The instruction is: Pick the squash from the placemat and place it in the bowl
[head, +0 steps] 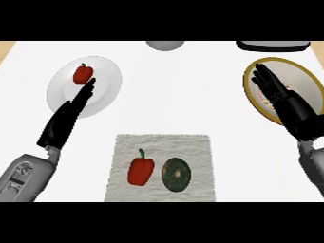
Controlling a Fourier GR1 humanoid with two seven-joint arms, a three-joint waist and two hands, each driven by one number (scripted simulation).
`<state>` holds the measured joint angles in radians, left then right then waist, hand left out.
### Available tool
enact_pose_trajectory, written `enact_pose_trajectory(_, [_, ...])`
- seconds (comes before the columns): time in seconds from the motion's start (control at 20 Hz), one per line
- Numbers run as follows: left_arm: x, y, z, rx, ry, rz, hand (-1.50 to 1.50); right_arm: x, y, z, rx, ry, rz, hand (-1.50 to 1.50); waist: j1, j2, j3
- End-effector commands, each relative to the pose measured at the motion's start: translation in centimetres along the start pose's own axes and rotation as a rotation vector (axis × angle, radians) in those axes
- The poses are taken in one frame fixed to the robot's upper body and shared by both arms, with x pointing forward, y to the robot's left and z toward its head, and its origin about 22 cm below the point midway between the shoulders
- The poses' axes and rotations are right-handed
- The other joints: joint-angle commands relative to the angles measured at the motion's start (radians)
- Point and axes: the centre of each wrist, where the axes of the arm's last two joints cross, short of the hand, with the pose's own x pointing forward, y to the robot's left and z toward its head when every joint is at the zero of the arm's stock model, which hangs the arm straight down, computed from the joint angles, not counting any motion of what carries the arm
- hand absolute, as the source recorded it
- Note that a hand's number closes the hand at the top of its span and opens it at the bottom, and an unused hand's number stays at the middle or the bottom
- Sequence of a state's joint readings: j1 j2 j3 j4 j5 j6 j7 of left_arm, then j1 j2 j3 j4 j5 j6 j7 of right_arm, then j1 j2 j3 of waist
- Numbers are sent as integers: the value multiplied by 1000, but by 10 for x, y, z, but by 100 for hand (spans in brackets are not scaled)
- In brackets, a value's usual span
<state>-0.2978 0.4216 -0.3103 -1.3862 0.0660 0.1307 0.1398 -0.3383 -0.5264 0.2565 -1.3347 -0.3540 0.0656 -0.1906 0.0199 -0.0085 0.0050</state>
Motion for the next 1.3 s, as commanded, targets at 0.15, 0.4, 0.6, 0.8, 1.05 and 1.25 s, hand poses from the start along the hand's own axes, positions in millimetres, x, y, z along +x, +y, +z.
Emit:
enact_pose_trajectory(0.15, [30, 19, -8, 178, -144, 12, 0, 11, 60, -39, 428, -156, -310, 150, 76, 23, -1])
enact_pose_trajectory(0.4, [23, 29, 1, 275, -139, 95, 0, -44, 49, -37, 155, -146, -240, -150, 46, 24, -2])
enact_pose_trajectory(0.6, [23, 33, 5, 298, -126, 72, 0, -36, 26, -39, 461, -369, -350, -150, 28, 19, -2])
enact_pose_trajectory(0.8, [25, 43, 8, 307, -119, 85, 0, -5, 10, -61, 593, -430, -100, -150, 15, 14, -4])
enact_pose_trajectory(1.05, [22, 24, 31, 308, -118, 100, 0, 18, 9, -64, 719, -392, 150, -150, 11, 6, -4])
enact_pose_trajectory(1.25, [26, 21, 25, 329, -112, 88, 0, 53, 42, -75, 823, -367, 378, -150, -11, 1, -5])
